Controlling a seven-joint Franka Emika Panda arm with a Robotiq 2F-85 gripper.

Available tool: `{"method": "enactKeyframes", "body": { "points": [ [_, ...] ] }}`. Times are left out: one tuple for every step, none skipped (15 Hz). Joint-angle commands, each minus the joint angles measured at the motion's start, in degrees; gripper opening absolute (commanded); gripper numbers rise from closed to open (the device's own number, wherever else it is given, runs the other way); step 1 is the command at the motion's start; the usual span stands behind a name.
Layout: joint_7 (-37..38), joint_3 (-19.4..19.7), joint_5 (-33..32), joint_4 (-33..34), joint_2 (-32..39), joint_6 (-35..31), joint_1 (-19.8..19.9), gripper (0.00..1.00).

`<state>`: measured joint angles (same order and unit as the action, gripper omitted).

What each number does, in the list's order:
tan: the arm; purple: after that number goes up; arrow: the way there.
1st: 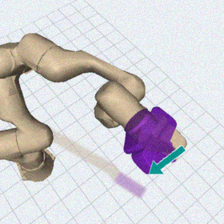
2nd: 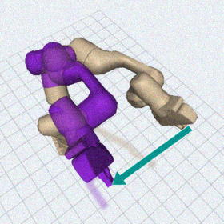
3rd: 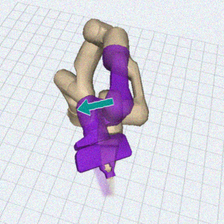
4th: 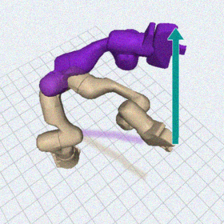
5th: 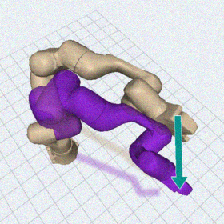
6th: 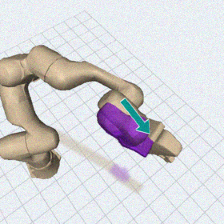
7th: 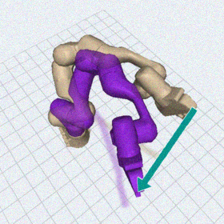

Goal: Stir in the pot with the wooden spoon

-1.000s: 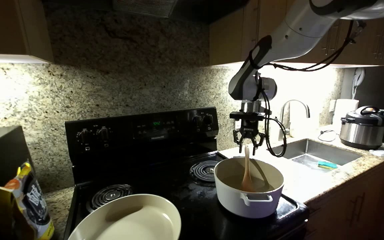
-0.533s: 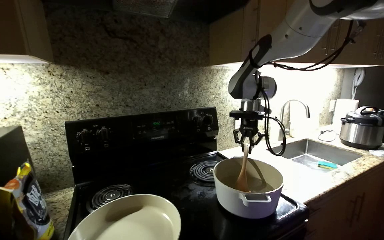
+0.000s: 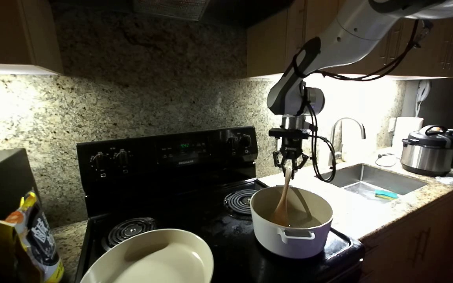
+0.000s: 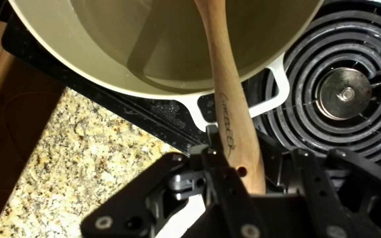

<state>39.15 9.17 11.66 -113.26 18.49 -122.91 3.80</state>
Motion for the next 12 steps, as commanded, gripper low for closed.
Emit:
{"method": "enactKeyframes", "body": {
  "points": [
    [5.96, 0.81, -4.55, -7.06, -7.01, -5.37, -2.5, 0.08],
    [7.96, 0.87, -6.3, -8.38, -8.38, -6.8, -3.07, 0.08],
    [11.22, 1.1, -9.11, -10.14, -10.01, -8.92, -3.87, 0.08],
    [14.54, 1.13, -11.9, -11.69, -11.49, -10.65, -4.4, 0.08],
    [19.1, 1.24, -15.67, -13.47, -13.13, -12.74, -5.02, 0.08],
    [23.58, 1.15, -19.54, -14.78, -14.39, -14.08, -5.39, 0.08],
    [28.19, 1.01, -23.68, -15.74, -15.55, -14.61, -5.6, 0.08],
    [32.73, 0.71, -28.08, -16.25, -16.37, -14.43, -5.52, 0.08],
    [37.15, 0.19, -32.38, -16.47, -17.03, -13.68, -5.48, 0.08],
    [41.67, -0.3, -36.85, -16.48, -17.63, -12.33, -5.35, 0.08],
    [45.88, -1.01, -40.75, -16.46, -18.05, -10.87, -5.35, 0.09],
    [49.51, -1.62, -44.25, -16.38, -18.48, -9.48, -5.16, 0.08]
  ]
}}
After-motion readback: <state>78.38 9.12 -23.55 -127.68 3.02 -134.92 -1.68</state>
